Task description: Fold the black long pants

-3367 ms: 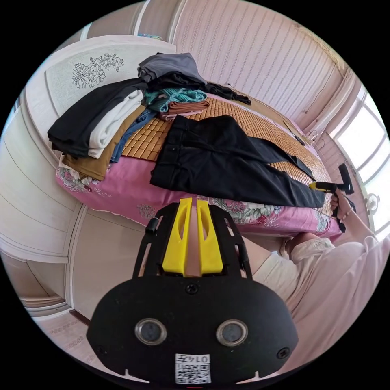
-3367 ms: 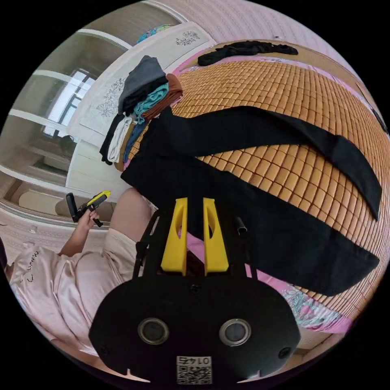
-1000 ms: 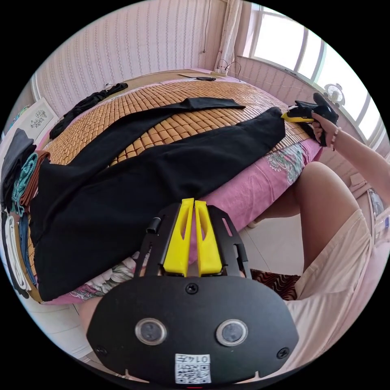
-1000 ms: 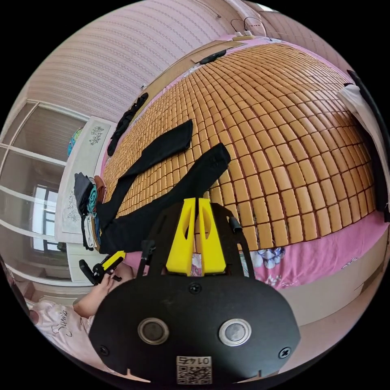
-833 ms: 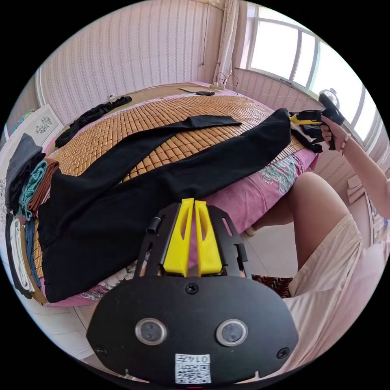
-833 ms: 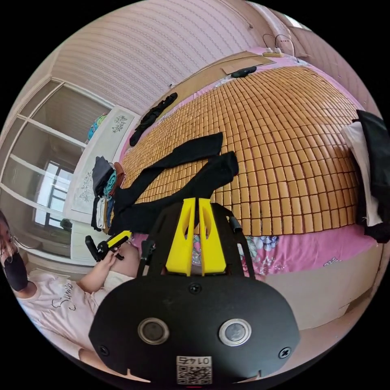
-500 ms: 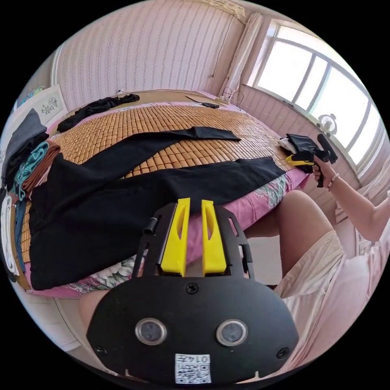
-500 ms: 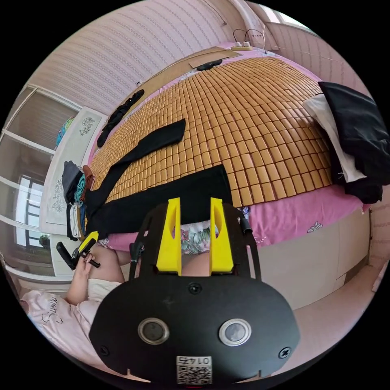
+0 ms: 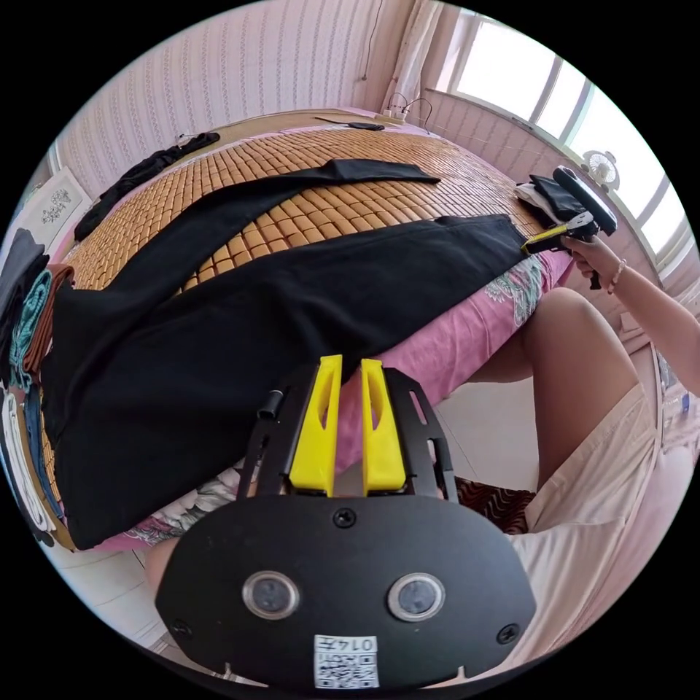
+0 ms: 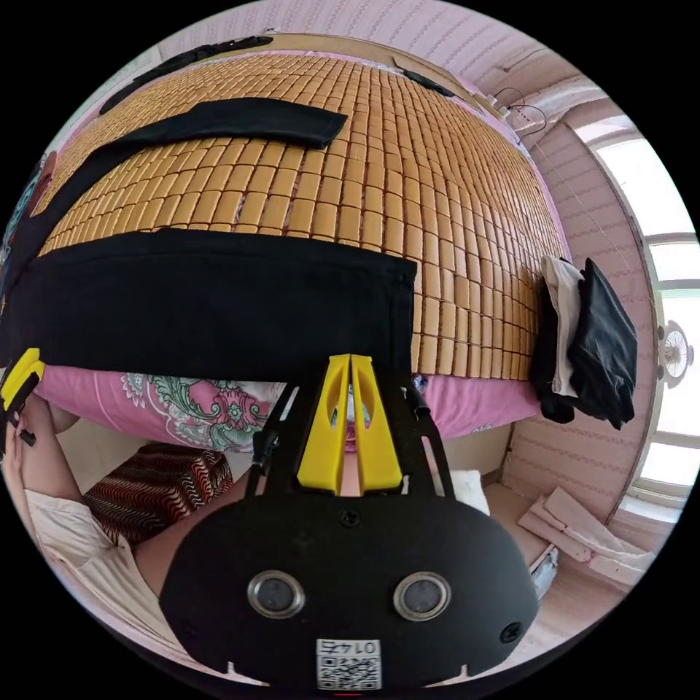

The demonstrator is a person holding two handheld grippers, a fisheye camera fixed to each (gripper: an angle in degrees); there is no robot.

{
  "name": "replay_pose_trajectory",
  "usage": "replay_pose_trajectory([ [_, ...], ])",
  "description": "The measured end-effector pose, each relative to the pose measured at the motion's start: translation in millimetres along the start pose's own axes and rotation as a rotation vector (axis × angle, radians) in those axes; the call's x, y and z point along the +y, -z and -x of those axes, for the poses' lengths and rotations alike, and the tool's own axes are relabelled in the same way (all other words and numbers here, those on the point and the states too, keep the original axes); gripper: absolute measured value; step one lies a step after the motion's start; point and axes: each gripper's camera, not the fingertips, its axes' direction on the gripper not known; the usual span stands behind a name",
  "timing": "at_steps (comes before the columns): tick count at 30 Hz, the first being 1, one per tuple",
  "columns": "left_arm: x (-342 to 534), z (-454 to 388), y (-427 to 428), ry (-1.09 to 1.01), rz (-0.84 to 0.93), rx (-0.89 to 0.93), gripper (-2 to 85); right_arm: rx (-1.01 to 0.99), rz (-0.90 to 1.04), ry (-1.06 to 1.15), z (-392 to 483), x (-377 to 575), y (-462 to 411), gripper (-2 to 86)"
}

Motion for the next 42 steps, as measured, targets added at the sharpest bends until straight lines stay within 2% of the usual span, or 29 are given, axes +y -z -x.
replay_pose_trajectory([
  [2,-1,5,3,0.006,-0.003,0.022,5.3,0.001,0.011,0.070,2,-6,8,-0.8],
  [8,-5,37,34,0.047,-0.073,0.060,6.5,-0.167,-0.199,0.094,-12,-33,59,2.0],
  [12,-10,73,54,0.103,-0.155,-0.045,6.0,-0.209,-0.265,0.083,-12,-76,75,8.5],
  [16,-27,110,43,0.128,-0.146,-0.189,6.0,-0.254,-0.259,0.047,-9,-128,78,12.3],
  [19,-46,135,28,0.193,-0.147,-0.203,6.2,-0.292,-0.254,-0.056,-12,-157,77,14.2],
  [22,-61,148,-2,0.247,-0.067,-0.271,6.8,-0.335,-0.166,-0.119,-10,-176,64,13.7],
  [24,-61,147,-14,0.252,-0.074,-0.298,6.7,-0.288,-0.190,-0.148,-9,-178,70,12.5],
  [26,-60,143,-16,0.267,-0.100,-0.325,6.6,-0.286,-0.166,-0.122,-9,-182,76,8.8],
  [28,-59,139,-18,0.276,-0.114,-0.339,6.2,-0.252,-0.175,-0.053,-7,-178,85,0.8],
  [29,-59,139,-19,0.272,-0.114,-0.336,6.0,-0.251,-0.186,-0.047,-8,-176,87,0.5],
  [38,-70,134,-17,0.220,-0.089,-0.325,0.7,-0.706,-0.502,-0.007,-73,-120,175,-0.7],
  [40,-73,128,-10,0.172,-0.117,-0.343,0.1,-0.845,-0.632,-0.037,-104,-105,202,-0.7],
  [42,-76,124,-1,0.137,-0.163,-0.365,-0.1,-0.957,-0.672,-0.096,-127,-102,208,-0.6],
])
